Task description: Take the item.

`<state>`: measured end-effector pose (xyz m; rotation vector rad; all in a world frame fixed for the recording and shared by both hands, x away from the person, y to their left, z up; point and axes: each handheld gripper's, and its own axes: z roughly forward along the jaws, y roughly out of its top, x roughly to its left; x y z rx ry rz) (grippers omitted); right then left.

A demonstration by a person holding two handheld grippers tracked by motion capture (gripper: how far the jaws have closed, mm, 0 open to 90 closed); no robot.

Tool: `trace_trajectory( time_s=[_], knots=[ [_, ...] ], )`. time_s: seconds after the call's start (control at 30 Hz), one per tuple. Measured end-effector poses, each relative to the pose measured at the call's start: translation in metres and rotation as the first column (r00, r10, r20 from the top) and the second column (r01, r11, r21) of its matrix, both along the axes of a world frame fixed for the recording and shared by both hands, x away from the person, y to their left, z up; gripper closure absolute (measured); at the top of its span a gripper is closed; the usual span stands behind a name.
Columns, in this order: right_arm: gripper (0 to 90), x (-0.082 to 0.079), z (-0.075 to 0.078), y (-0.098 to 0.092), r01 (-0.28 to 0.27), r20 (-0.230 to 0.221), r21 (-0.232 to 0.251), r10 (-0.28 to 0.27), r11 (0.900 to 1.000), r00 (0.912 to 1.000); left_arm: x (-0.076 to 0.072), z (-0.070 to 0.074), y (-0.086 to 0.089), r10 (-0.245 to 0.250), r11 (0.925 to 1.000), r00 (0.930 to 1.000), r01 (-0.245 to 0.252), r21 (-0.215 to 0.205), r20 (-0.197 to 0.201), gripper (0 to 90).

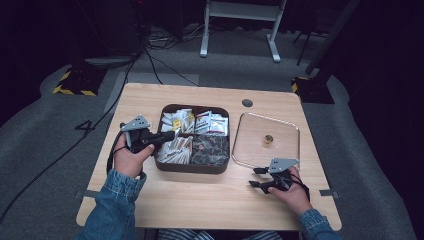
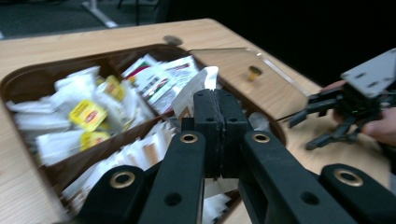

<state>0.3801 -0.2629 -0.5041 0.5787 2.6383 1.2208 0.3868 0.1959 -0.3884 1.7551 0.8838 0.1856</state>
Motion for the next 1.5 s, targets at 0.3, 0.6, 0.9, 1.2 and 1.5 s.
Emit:
trace_trajectory(
  time_s=[0.3,0.6,0.9,1.2,1.5],
  knots=[
    [45.0,0.0,0.0,0.0,0.0,0.0,0.0,0.0,1.0,1.0,-0.007,0.006,-0.012,-0.067,0.9977,0.9975,0.068,-0.01,0.019,89.1],
    [45.0,0.0,0.0,0.0,0.0,-0.001,0.0,0.0,1.0,1.0,-0.016,0.005,-0.034,-0.177,0.9841,0.9839,0.177,-0.013,0.028,89.0],
    [45.0,0.0,0.0,0.0,-0.001,0.0,0.0,0.001,1.0,1.0,-0.031,0.005,-0.058,-0.279,0.96,0.9595,0.28,-0.009,0.038,89.1],
    [44.8,0.0,0.0,0.0,-0.002,0.001,-0.001,0.002,1.0,1.0,-0.04,0.002,-0.073,-0.341,0.9399,0.9394,0.341,-0.002,0.033,89.0],
    [44.8,0.0,0.0,0.0,-0.002,0.001,-0.001,0.002,1.0,1.0,-0.042,-0.024,-0.081,-0.372,0.9273,0.9283,0.372,0.043,-0.016,89.0]
  ],
)
